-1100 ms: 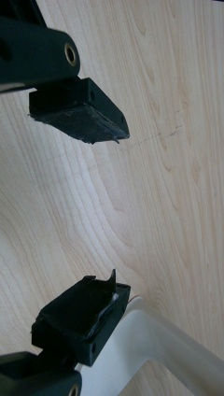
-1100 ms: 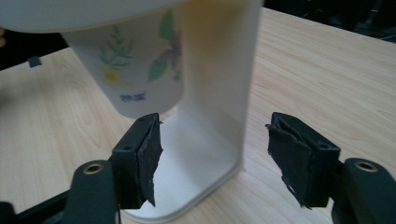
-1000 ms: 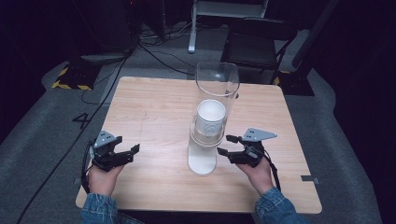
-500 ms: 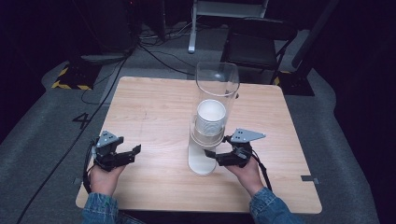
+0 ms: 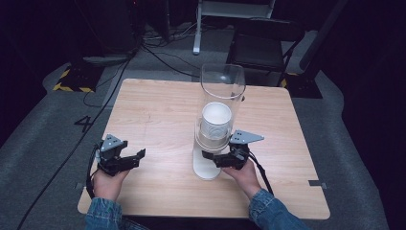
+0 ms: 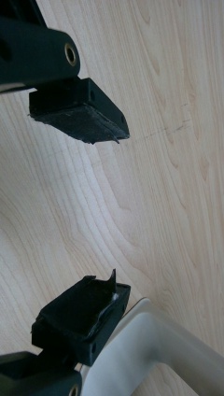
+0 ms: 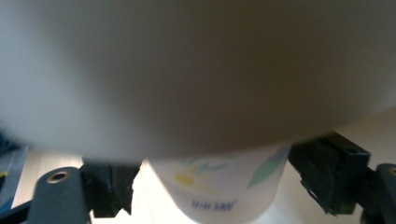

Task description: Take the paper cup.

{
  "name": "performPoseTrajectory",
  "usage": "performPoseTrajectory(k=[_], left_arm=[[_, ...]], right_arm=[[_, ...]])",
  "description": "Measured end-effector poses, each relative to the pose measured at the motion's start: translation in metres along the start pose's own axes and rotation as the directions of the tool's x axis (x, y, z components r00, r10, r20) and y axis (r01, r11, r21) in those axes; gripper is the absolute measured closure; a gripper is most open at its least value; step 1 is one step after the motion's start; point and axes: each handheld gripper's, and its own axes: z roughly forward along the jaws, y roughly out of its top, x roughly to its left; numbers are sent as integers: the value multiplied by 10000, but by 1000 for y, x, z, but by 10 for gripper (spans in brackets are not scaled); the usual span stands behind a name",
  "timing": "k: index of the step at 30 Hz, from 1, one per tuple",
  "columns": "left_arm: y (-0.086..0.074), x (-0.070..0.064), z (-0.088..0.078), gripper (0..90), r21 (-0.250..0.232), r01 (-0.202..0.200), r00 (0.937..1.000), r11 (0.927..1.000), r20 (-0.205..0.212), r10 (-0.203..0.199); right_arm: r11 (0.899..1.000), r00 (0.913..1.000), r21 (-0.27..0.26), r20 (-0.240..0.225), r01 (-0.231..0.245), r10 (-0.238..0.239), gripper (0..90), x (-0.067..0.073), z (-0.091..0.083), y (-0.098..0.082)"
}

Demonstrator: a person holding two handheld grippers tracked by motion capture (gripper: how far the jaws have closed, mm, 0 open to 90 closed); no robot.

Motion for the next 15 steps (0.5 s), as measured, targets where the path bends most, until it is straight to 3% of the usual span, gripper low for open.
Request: performPoseTrajectory(k=[4, 15], left_arm=[[0, 0, 0, 226, 14, -15, 10000, 10000, -16, 15], [0, 0, 0, 225, 2, 4, 10000, 10000, -9, -4]], right_arm=[[9998, 10000, -196, -99, -9, 7, 264, 0, 3, -1], [9974, 9978, -296, 98, 658, -656, 317, 3, 1, 0]])
